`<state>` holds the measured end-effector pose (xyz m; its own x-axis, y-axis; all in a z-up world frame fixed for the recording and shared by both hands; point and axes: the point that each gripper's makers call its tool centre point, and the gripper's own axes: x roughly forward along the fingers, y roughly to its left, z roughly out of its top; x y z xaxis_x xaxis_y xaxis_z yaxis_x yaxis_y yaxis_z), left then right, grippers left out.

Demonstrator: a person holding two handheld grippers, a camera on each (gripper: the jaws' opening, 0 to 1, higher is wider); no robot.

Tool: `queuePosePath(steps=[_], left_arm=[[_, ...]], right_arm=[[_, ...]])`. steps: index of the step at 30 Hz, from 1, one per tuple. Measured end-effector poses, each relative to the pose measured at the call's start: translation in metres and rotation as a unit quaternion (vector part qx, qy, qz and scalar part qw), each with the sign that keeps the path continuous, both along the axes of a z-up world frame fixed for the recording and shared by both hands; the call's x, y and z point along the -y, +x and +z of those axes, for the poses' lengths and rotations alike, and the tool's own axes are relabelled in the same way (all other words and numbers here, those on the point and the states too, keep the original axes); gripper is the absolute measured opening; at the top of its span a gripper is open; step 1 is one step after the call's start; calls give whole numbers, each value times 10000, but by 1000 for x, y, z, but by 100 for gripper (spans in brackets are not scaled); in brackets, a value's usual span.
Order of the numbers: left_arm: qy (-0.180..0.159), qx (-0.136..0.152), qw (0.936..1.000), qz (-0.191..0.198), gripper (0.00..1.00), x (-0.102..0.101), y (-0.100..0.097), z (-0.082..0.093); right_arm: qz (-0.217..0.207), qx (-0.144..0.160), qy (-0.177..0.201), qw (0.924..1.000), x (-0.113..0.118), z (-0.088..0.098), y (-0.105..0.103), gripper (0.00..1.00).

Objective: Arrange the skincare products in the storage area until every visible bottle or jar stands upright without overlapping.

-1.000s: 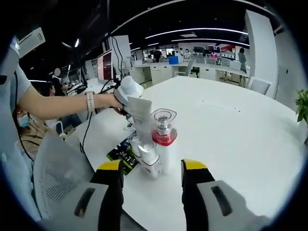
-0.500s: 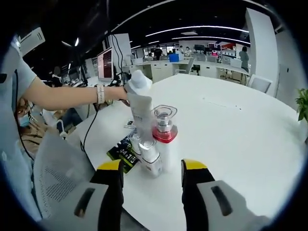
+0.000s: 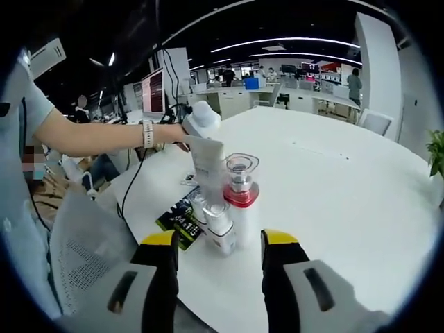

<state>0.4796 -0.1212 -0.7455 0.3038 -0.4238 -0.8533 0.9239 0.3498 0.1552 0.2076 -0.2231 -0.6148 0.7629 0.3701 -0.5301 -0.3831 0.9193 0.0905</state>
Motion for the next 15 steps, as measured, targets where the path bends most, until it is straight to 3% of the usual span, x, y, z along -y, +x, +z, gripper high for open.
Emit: queuePosePath(steps=[15], left_arm=[[439, 178, 9989, -32, 31, -37, 1, 1]], right_arm=[[42, 59, 32, 10000, -4, 3, -4, 47]])
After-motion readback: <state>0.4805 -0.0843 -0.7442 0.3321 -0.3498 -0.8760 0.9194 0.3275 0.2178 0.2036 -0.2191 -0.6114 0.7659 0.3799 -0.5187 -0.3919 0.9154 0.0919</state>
